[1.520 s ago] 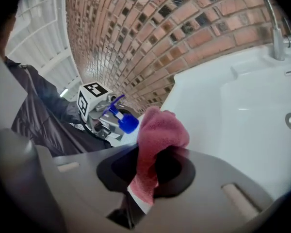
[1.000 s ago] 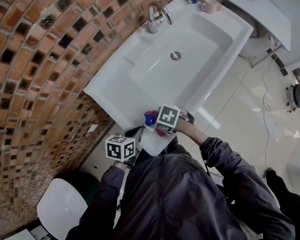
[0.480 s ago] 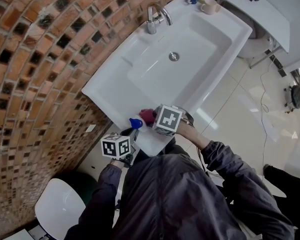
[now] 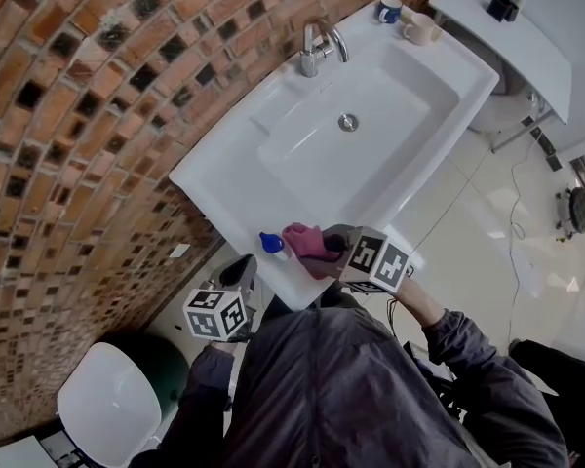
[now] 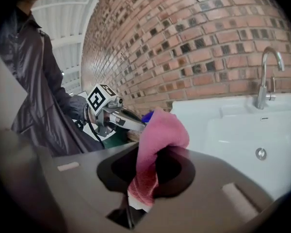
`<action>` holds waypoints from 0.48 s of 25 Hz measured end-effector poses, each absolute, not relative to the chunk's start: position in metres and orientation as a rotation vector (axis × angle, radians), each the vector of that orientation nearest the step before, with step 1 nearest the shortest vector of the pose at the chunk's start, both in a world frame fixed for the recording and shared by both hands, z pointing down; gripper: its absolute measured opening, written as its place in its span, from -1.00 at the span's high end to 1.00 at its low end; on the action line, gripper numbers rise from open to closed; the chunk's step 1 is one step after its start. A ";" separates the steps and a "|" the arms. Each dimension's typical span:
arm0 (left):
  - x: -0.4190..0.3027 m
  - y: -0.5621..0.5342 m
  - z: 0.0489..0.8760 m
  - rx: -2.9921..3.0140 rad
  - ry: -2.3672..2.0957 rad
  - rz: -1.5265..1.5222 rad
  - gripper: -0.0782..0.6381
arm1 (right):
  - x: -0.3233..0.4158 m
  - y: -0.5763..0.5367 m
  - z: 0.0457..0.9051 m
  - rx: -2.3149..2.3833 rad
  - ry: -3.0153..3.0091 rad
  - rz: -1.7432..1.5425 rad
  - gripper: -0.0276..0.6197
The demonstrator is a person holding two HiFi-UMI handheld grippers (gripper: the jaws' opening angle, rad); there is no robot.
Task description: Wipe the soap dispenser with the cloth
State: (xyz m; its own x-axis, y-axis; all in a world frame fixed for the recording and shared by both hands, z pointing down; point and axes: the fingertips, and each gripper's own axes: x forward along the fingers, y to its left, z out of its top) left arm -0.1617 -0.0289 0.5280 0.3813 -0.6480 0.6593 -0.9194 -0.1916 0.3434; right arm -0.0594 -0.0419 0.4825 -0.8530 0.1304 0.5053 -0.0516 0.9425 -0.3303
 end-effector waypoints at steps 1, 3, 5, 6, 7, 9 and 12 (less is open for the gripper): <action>-0.160 -0.026 0.513 1.960 -1.387 0.474 0.78 | -0.053 -0.037 0.473 -0.042 -2.584 0.442 0.71; -0.151 -0.021 0.489 2.026 -1.435 0.470 0.78 | -0.047 -0.027 0.456 -0.020 -2.648 0.432 0.71; -0.137 -0.018 0.477 2.097 -1.440 0.498 0.78 | -0.047 -0.019 0.445 -0.010 -2.694 0.398 0.72; -0.131 -0.016 0.476 2.126 -1.430 0.518 0.78 | -0.049 -0.015 0.442 -0.004 -2.702 0.371 0.72; -0.125 -0.015 0.476 2.146 -1.416 0.537 0.78 | -0.051 -0.012 0.440 0.004 -2.703 0.346 0.72; -0.118 -0.013 0.477 2.161 -1.396 0.555 0.78 | -0.053 -0.008 0.441 0.021 -2.700 0.336 0.73; -0.114 -0.011 0.476 2.166 -1.388 0.552 0.78 | -0.053 -0.003 0.442 0.022 -2.706 0.351 0.73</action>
